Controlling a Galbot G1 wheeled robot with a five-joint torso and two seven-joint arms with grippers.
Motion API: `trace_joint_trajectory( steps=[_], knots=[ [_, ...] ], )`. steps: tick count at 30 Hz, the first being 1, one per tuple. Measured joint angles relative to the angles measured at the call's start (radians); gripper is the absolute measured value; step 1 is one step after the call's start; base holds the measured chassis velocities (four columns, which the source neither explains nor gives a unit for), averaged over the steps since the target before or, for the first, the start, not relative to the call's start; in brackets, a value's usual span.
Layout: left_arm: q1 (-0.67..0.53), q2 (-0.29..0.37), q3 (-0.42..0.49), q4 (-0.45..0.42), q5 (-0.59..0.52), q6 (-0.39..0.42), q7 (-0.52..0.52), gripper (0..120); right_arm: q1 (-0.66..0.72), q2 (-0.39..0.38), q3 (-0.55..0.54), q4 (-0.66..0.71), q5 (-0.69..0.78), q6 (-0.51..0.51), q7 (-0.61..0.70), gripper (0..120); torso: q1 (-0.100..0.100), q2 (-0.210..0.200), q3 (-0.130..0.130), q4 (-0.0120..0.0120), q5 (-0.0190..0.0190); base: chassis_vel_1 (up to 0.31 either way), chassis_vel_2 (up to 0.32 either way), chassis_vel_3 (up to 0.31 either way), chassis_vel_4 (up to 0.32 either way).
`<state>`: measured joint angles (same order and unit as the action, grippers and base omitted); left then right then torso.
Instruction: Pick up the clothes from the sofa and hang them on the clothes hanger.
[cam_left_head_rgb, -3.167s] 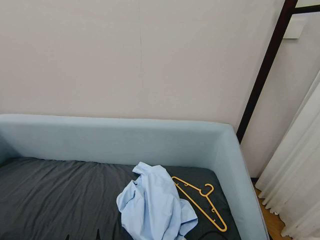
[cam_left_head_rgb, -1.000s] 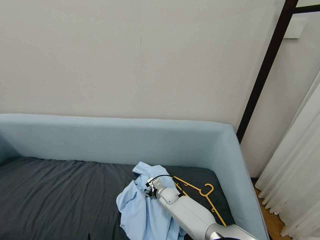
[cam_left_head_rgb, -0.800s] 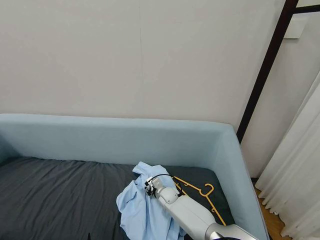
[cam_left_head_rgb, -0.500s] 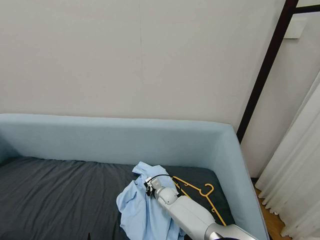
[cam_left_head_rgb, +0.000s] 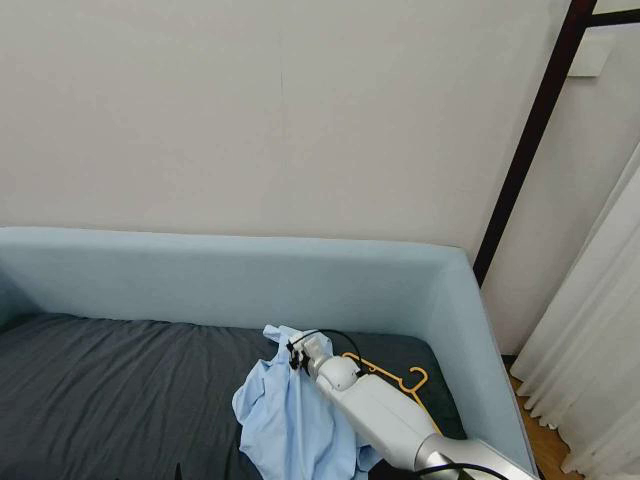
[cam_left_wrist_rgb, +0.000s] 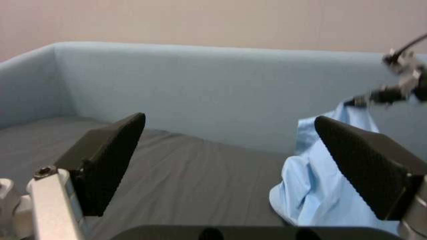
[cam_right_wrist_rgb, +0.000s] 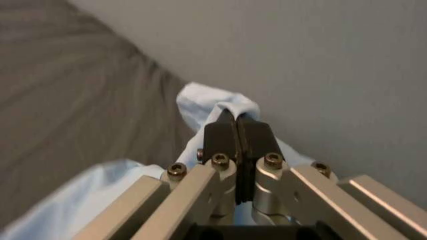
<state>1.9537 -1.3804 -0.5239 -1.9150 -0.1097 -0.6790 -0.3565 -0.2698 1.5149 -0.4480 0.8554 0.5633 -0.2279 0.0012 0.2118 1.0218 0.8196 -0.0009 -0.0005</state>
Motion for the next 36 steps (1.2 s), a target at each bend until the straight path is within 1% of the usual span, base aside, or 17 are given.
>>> trace_joint_trajectory(
  steps=[1,5,6,11,12,16,21,22,23,25,28,29,31,33,34,35,36],
  knots=[
    [0.000,0.000,0.000,0.000,0.000,0.000,0.000,100,0.000,0.000,0.000,0.000,0.000,0.000,0.000,0,0.000,0.000,0.000,0.0000,0.0000,0.000,0.000,0.000,0.000],
    [-0.012,-0.001,-0.003,0.000,-0.009,-0.001,-0.001,100,0.071,-0.050,-0.047,0.136,0.093,-0.025,0.015,0,0.000,0.000,0.000,-0.0006,-0.0001,0.000,0.000,0.000,0.000],
    [-0.012,-0.001,-0.003,0.000,-0.009,-0.001,-0.001,100,0.071,-0.050,-0.047,0.136,0.093,-0.025,0.015,0,0.000,0.000,0.000,-0.0006,-0.0001,0.000,0.000,0.000,0.000],
    [-0.021,-0.003,-0.003,-0.001,-0.015,-0.001,-0.002,100,0.155,-0.060,-0.079,0.280,0.198,-0.062,0.033,0,0.000,0.000,0.000,-0.0001,-0.0001,0.000,0.000,0.000,0.000],
    [-0.021,-0.003,-0.003,-0.001,-0.015,-0.001,-0.002,100,0.155,-0.060,-0.079,0.280,0.198,-0.062,0.033,0,0.000,0.000,0.000,-0.0001,-0.0001,0.000,0.000,0.000,0.000],
    [-0.023,-0.005,-0.007,-0.010,-0.020,0.001,-0.002,100,0.264,-0.055,-0.100,0.385,0.299,-0.088,0.050,0,0.000,0.000,0.000,0.0000,-0.0002,0.000,0.000,0.000,0.000],
    [-0.023,-0.007,-0.009,-0.011,-0.021,0.001,-0.002,100,0.356,-0.056,-0.082,0.463,0.390,-0.111,0.088,0,0.000,0.000,0.000,0.0002,-0.0003,0.000,0.000,0.000,0.000],
    [-0.023,-0.007,-0.008,-0.011,-0.021,0.001,-0.002,100,0.367,-0.066,-0.069,0.490,0.414,-0.117,0.104,0,0.000,0.000,0.000,0.0002,-0.0002,0.000,0.000,0.000,0.000],
    [-0.023,-0.007,-0.008,-0.011,-0.021,0.001,-0.002,100,0.367,-0.066,-0.069,0.490,0.414,-0.117,0.104,0,0.000,0.000,0.000,0.0002,-0.0002,0.000,0.000,0.000,0.000],
    [-0.023,-0.008,-0.005,-0.011,-0.021,0.002,-0.002,100,0.364,-0.116,-0.056,0.562,0.461,-0.126,0.133,0,0.000,0.000,0.000,0.0004,-0.0004,0.000,0.000,0.000,0.000],
    [-0.023,-0.008,0.000,-0.010,-0.018,0.003,-0.001,100,0.276,-0.264,-0.054,0.698,0.511,-0.134,0.155,0,0.000,0.000,0.000,-0.0004,0.0003,0.000,0.000,0.000,0.000],
    [-0.023,-0.008,0.000,-0.010,-0.018,0.003,-0.001,100,0.276,-0.264,-0.054,0.698,0.511,-0.134,0.155,0,0.000,0.000,0.000,-0.0004,0.0003,0.000,0.000,0.000,0.000],
    [-0.024,-0.008,0.003,-0.008,-0.016,0.004,0.001,100,0.184,-0.370,-0.056,0.769,0.514,-0.135,0.156,0,0.000,0.000,0.000,-0.0009,0.0007,0.000,0.000,0.000,0.000],
    [-0.026,-0.007,0.005,-0.007,-0.014,0.007,0.002,100,0.067,-0.478,-0.049,0.823,0.499,-0.128,0.141,0,0.000,0.000,0.000,-0.0008,0.0006,0.000,0.000,0.000,0.000],
    [-0.026,-0.007,0.005,-0.007,-0.014,0.007,0.002,100,0.067,-0.478,-0.049,0.823,0.499,-0.128,0.141,0,0.000,0.000,0.000,-0.0008,0.0006,0.000,0.000,0.000,0.000],
    [-0.027,-0.007,0.007,-0.006,-0.013,0.011,0.002,100,-0.028,-0.545,-0.040,0.841,0.450,-0.108,0.115,0,0.000,0.000,0.000,-0.0003,0.0005,0.000,0.000,0.000,0.000],
    [-0.029,-0.007,0.008,-0.003,-0.013,0.014,0.002,100,-0.088,-0.578,-0.034,0.845,0.413,-0.090,0.099,0,0.000,0.000,0.000,-0.0002,0.0004,0.000,0.000,0.000,0.000]
  ],
)
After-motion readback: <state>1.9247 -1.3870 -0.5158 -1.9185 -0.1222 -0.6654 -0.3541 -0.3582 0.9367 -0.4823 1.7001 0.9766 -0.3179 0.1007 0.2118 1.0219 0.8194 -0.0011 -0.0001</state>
